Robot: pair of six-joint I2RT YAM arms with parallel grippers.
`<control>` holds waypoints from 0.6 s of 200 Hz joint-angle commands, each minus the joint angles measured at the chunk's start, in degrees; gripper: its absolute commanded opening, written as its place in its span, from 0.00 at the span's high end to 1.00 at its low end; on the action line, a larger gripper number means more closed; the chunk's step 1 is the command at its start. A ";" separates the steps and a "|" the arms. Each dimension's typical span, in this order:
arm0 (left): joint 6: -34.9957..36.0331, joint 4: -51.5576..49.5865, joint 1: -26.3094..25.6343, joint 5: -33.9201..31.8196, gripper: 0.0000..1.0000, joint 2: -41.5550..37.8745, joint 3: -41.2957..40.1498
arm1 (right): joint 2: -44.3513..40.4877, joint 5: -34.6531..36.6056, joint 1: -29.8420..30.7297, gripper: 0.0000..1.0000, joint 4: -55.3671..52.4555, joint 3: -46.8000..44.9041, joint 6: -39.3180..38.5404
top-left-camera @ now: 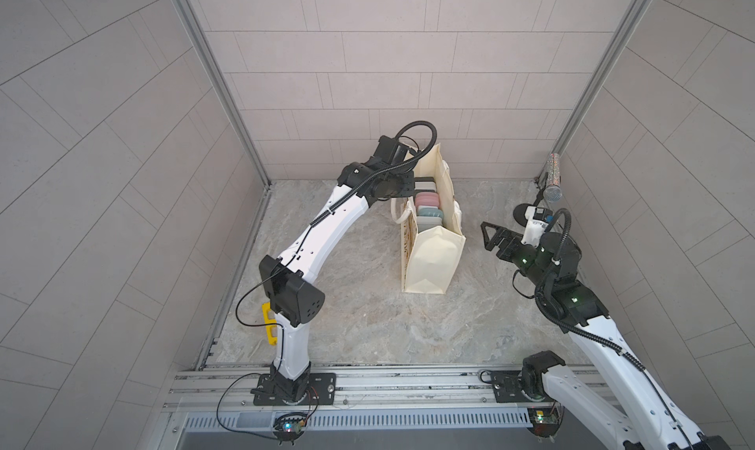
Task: Take out the pencil case from the canvas bag
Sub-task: Pick up the canvas bag from the center of the board.
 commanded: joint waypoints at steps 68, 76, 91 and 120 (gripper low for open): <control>1.15 -4.52 -0.04 -2.25 0.95 3.35 6.50 | -0.80 0.69 -0.07 0.00 0.11 0.17 -1.57; 1.46 -5.26 0.23 -3.00 0.99 3.48 7.53 | -0.88 0.80 -0.08 0.00 -0.11 0.17 -1.81; 2.21 -6.24 1.09 -3.01 1.00 3.12 8.99 | -0.68 0.69 -0.07 0.00 -0.95 0.54 -2.40; 3.88 -7.09 2.88 -3.09 1.00 0.74 9.20 | 0.80 -0.11 0.05 0.00 -2.73 2.22 -3.74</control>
